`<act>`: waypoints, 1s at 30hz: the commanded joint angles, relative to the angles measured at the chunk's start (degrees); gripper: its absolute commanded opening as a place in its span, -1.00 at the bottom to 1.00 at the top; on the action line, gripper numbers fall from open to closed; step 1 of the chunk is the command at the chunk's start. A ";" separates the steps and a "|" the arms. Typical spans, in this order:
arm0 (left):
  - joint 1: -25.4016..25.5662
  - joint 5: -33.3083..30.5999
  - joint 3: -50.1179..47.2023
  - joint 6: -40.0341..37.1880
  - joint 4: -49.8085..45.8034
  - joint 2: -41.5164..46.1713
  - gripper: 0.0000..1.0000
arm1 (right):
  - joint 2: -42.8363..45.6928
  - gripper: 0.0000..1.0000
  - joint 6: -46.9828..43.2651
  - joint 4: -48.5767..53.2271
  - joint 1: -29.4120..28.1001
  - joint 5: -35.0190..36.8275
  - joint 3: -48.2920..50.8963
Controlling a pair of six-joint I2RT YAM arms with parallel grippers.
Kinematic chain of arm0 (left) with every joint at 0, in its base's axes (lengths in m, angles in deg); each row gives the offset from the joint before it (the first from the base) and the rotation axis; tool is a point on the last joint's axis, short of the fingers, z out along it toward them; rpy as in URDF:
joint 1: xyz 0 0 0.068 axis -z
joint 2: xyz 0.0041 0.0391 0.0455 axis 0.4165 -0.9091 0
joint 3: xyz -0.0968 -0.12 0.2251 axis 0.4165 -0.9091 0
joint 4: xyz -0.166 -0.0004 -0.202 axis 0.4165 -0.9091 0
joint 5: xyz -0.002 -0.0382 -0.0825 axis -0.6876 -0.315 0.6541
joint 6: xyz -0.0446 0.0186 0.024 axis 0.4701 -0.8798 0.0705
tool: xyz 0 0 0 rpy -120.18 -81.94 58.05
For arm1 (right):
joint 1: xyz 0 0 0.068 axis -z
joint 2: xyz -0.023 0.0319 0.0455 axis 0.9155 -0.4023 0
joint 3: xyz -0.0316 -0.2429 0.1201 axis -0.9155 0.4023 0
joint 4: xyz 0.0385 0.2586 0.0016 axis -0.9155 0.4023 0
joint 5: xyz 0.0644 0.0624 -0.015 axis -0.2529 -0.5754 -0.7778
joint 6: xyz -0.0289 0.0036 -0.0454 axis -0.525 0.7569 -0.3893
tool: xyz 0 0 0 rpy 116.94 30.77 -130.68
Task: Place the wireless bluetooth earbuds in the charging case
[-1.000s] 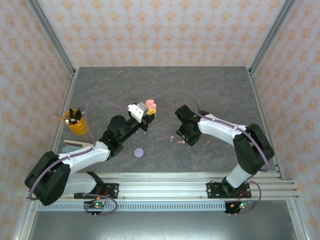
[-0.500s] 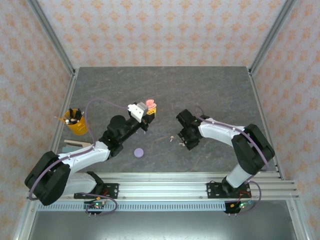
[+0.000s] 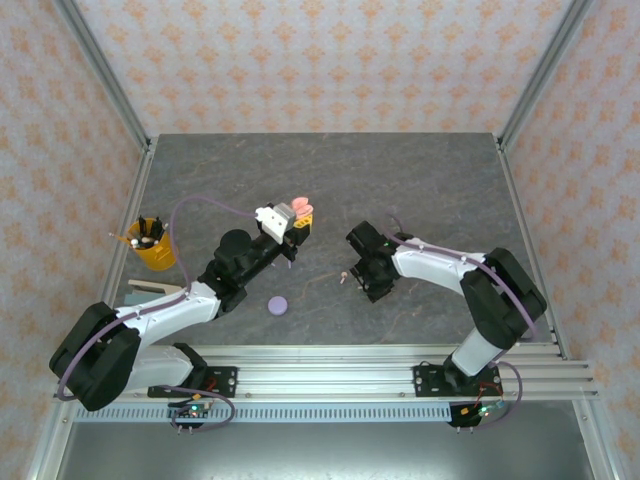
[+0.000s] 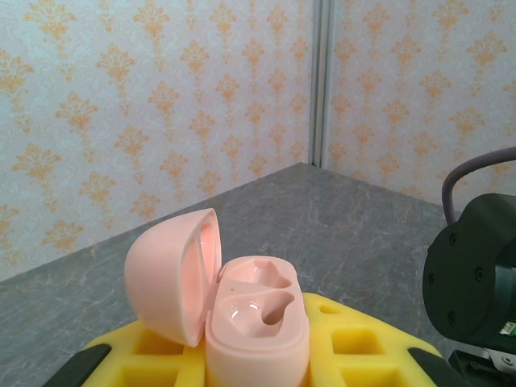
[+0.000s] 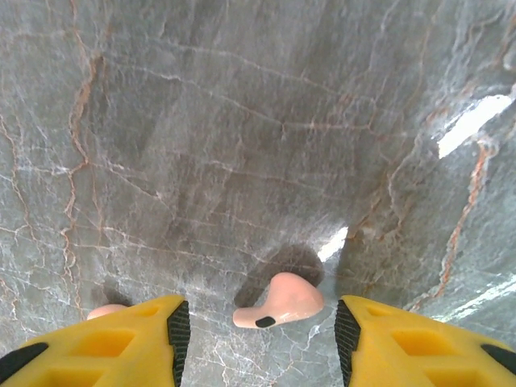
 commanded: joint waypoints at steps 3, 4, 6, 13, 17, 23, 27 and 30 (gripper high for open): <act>0.39 -0.86 1.73 0.27 1.60 -0.17 -1.00 | 0.02 0.05 2.07 0.15 -0.31 1.64 -0.20; 0.37 -0.82 1.66 0.22 1.56 -0.21 -1.00 | -0.34 0.05 2.12 -0.09 -0.31 1.79 -0.20; 0.36 -0.85 1.64 0.26 1.47 -0.11 -1.00 | -0.99 0.04 2.27 -0.57 -0.14 2.08 -0.12; 0.35 -1.03 1.21 0.27 1.29 0.58 -1.00 | -1.95 -0.19 1.39 -1.31 1.60 3.14 -0.11; 0.35 -1.16 0.94 0.30 1.29 0.90 -1.00 | -2.65 -0.22 -0.33 -0.51 2.39 2.86 -1.13; 0.35 -1.29 0.93 0.44 1.38 0.86 -1.00 | -4.63 -0.22 -4.44 -0.32 3.44 1.21 -3.22; 0.35 -1.26 1.02 0.53 1.40 0.93 -1.00 | -7.27 -0.21 -11.60 5.14 4.00 2.27 -9.34; 0.37 -1.29 1.07 0.62 1.46 0.93 -1.00 | -7.88 -0.20 -15.83 8.88 3.97 3.34 -12.68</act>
